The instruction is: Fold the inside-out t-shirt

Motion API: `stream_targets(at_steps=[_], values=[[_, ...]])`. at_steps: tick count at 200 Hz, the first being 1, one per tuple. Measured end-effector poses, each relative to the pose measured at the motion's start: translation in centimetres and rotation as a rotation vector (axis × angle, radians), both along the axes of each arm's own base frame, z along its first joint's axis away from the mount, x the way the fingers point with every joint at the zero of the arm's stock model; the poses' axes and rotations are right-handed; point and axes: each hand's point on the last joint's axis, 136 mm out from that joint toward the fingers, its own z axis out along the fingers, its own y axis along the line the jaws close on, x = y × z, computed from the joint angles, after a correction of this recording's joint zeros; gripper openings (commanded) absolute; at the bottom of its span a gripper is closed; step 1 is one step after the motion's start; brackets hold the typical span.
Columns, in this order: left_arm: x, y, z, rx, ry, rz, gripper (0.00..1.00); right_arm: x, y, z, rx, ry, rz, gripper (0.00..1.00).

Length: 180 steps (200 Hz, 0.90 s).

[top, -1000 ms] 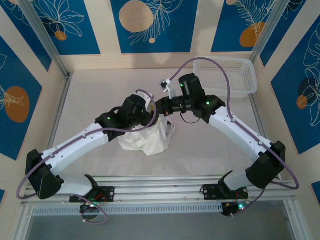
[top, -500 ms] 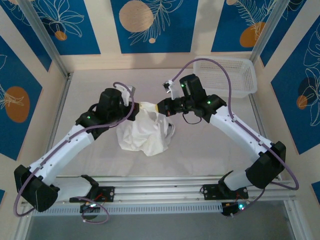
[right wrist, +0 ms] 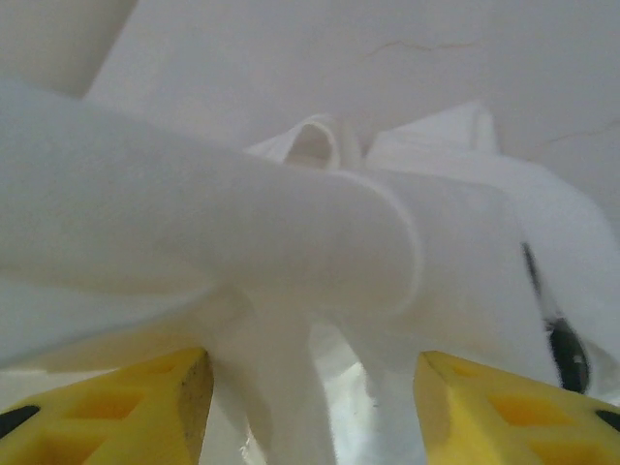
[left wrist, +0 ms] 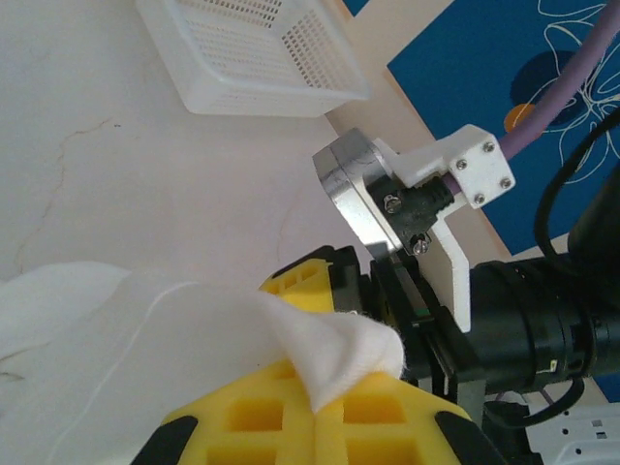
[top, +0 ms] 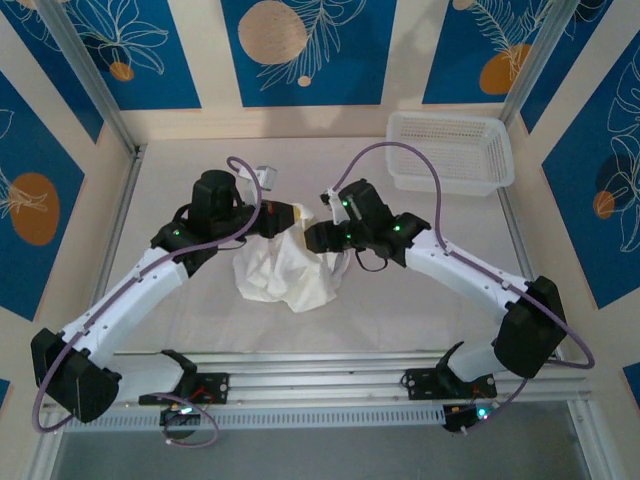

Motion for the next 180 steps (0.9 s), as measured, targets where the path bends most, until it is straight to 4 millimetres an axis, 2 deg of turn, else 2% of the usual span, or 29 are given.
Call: stream_targets(at_steps=[14,28,59,75,98,111,118,125,133,162,180], values=[[0.0,0.0,0.0,-0.002,0.004,0.002,0.00,1.3,-1.0,-0.1,-0.041,-0.050,-0.068,0.47],[0.1,0.1,0.0,-0.004,0.009,0.006,0.00,2.1,-2.0,-0.7,-0.064,-0.066,-0.110,0.30],[0.4,0.5,-0.2,-0.003,0.022,0.025,0.00,2.1,-3.3,-2.4,-0.070,-0.009,-0.123,0.08],[0.7,0.8,-0.2,-0.003,0.023,0.039,0.00,1.8,-3.3,-2.8,-0.054,0.022,-0.116,0.05],[0.9,1.1,-0.2,-0.004,0.023,0.046,0.00,0.8,-2.4,-2.3,0.005,0.061,-0.062,0.04],[0.9,1.1,-0.2,-0.004,0.023,0.046,0.00,0.1,-1.7,-1.4,0.057,0.076,-0.023,0.12],[0.9,1.1,-0.2,-0.004,0.024,0.046,0.00,-0.4,-1.2,-0.8,0.091,0.084,0.003,0.24],[0.9,1.1,-0.2,-0.004,0.023,0.046,0.00,-0.7,-0.7,-0.1,0.121,0.083,0.029,0.42],[0.9,1.1,-0.2,-0.006,0.025,0.043,0.00,-1.0,-0.3,0.7,0.153,0.070,0.062,0.52],[0.5,0.8,-0.1,-0.016,0.030,0.016,0.00,-0.9,0.6,3.6,0.194,-0.074,0.144,0.64],[0.1,0.6,0.1,-0.026,0.035,-0.008,0.00,-0.2,0.6,4.3,0.175,-0.195,0.173,0.70]])
